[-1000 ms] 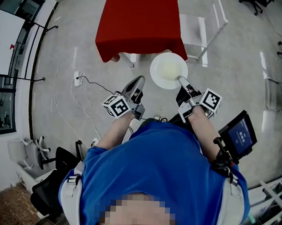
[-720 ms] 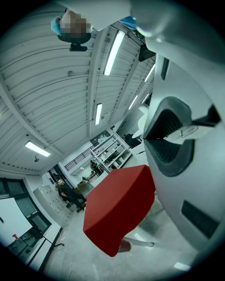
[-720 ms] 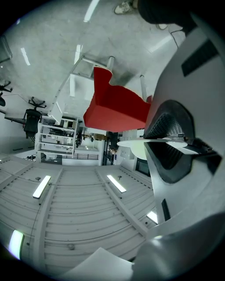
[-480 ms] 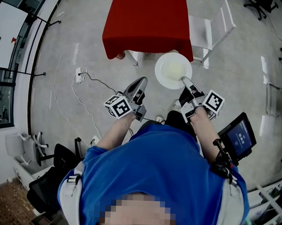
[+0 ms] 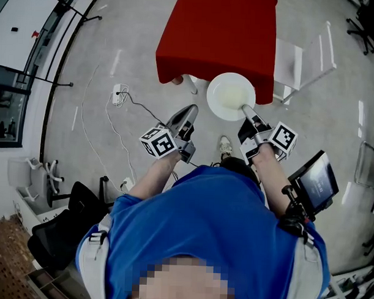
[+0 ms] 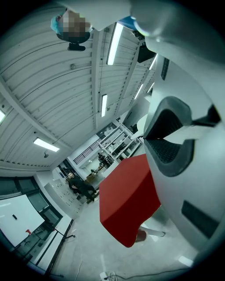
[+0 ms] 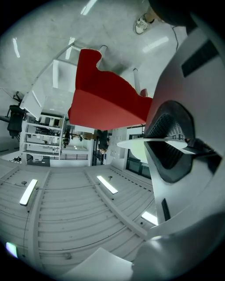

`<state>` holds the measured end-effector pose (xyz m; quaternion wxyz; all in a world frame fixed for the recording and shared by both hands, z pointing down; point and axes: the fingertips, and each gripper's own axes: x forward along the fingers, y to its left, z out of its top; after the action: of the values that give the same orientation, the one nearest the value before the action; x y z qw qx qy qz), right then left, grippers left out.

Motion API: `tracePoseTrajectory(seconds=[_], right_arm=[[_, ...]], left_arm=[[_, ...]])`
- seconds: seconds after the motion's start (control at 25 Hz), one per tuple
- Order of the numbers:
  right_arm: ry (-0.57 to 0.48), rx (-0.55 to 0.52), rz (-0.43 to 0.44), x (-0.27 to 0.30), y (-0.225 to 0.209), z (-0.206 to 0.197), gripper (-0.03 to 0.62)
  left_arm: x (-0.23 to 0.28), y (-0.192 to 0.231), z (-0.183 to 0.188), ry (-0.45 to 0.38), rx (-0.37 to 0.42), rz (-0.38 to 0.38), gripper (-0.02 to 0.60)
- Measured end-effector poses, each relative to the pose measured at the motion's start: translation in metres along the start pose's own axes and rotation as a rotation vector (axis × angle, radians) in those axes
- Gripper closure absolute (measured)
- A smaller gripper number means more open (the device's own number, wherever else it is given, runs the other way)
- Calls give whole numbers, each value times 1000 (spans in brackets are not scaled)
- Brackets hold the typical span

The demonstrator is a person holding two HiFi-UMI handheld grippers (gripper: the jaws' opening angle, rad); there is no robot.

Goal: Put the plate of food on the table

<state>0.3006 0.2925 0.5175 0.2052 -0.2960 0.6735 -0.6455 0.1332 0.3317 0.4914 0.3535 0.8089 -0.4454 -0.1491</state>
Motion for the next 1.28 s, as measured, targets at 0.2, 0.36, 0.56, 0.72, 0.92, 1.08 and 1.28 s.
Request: tracePoseTrajectory(seconds=[0.2, 0.36, 0.56, 0.72, 0.92, 1.08, 1.28], right_arm=[[56, -1, 8, 43, 6, 16, 582], [103, 2, 21, 72, 11, 27, 582], [154, 4, 14, 101, 6, 44, 582], [191, 6, 15, 122, 4, 46, 582], [225, 7, 9, 152, 4, 38, 582], [239, 0, 1, 195, 6, 30, 582], [230, -10, 1, 210, 8, 26, 582]], left_arm=[[13, 19, 31, -48, 7, 46, 574], [24, 32, 46, -76, 1, 86, 574], [40, 44, 57, -105, -5, 131, 574], [40, 53, 67, -126, -3, 163, 574], [35, 72, 82, -144, -11, 190, 574], [34, 104, 110, -154, -16, 197, 574], [34, 116, 123, -158, -18, 180, 574]])
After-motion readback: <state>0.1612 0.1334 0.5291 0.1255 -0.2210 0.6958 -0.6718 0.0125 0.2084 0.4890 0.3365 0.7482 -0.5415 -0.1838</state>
